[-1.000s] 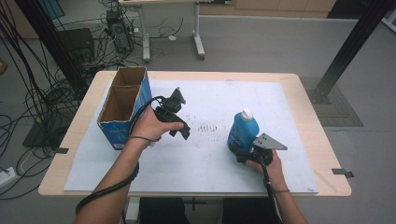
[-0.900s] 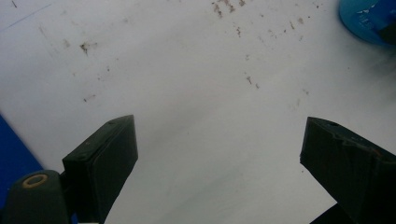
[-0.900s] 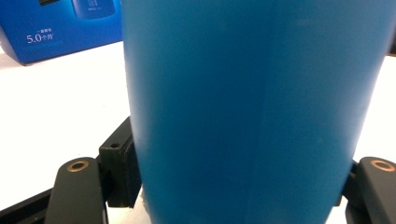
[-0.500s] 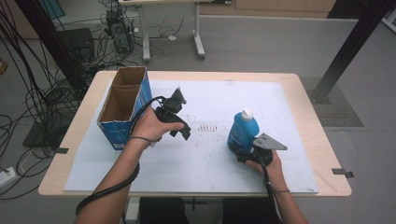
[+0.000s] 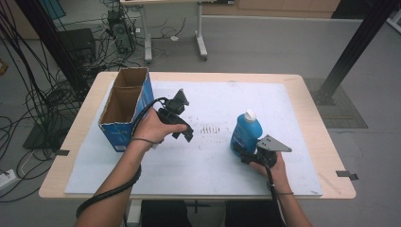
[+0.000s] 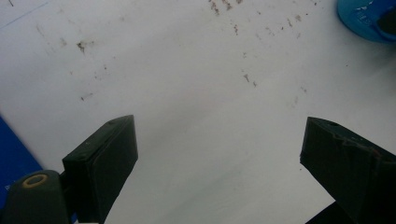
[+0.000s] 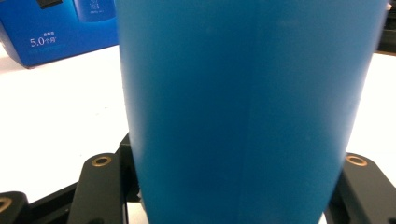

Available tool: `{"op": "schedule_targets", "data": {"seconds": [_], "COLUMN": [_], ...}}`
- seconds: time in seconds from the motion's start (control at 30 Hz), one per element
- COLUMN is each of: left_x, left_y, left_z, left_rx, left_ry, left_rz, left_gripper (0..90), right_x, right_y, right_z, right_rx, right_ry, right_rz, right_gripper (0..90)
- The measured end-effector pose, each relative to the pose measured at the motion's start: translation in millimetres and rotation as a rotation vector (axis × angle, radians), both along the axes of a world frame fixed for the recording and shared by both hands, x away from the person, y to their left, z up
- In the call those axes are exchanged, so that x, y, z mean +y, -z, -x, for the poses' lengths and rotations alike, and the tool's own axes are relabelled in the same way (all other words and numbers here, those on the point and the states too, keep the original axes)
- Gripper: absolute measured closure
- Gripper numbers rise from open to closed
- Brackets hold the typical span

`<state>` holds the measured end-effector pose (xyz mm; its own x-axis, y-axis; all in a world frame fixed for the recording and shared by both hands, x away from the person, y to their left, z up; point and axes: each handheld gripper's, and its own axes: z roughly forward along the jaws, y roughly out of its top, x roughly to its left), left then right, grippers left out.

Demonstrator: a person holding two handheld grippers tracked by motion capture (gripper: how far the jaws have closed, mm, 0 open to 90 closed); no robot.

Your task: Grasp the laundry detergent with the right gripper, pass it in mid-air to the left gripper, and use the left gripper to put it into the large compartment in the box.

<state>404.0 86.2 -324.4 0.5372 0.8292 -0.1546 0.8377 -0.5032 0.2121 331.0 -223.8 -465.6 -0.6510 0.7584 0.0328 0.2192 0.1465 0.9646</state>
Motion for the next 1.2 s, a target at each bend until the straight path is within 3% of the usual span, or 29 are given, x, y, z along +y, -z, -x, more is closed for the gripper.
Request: {"op": "schedule_targets", "data": {"seconds": [1.2], "left_x": [-2.5], "left_y": [0.6], "left_z": [-0.4], "left_rx": [0.001], "left_ry": [0.001], "left_rz": [-0.002], "left_gripper": [11.4], "right_x": [0.7], "right_y": [0.4], "right_z": [0.9], "right_rx": [-0.010], "right_ry": [0.005], "right_rz": [0.008], "right_gripper": [39.8]}}
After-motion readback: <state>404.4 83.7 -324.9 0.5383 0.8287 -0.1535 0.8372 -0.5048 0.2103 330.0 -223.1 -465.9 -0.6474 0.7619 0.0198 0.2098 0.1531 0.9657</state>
